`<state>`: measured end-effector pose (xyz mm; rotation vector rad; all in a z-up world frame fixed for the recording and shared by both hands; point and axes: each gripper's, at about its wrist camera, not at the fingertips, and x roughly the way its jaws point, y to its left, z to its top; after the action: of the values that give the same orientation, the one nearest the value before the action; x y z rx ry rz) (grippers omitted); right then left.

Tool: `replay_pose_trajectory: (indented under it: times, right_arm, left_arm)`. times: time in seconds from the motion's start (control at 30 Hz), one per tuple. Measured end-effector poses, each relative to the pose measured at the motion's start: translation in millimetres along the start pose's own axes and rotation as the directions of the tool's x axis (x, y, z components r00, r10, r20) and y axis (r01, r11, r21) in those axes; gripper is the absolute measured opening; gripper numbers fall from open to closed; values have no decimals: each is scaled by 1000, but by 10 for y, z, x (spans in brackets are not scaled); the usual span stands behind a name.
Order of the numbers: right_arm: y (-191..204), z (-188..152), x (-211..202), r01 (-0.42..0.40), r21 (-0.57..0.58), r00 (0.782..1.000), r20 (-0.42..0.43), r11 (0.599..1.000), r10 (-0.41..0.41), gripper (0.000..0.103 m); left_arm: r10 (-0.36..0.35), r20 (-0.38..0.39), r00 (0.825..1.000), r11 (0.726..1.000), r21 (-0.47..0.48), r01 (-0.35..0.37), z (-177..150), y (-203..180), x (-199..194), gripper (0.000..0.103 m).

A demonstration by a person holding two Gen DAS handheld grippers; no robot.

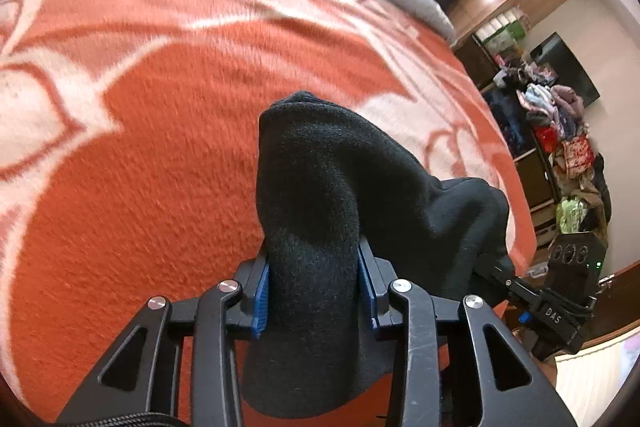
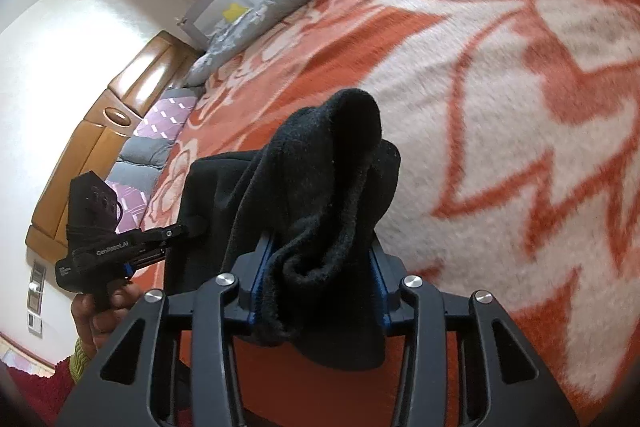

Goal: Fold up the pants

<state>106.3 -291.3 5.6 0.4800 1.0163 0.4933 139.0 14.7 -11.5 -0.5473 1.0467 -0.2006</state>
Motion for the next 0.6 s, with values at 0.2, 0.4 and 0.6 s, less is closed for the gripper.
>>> replay_pose_trajectory:
  times: [0.2, 0.4, 0.6]
  right_arm:
    - [172, 296, 121, -9, -53, 1000, 20, 999, 10, 43]
    - [296, 523, 351, -21, -89, 1000, 9, 996, 22, 43]
    - [374, 640, 693, -26, -118, 999, -32, 993, 23, 43]
  left_arm:
    - [17, 58, 998, 1000, -4, -17, 211, 19, -199, 36]
    - [59, 97, 994, 998, -13, -58, 367, 119, -291, 36]
    - [104, 103, 989, 993, -59, -98, 486, 387, -245, 36]
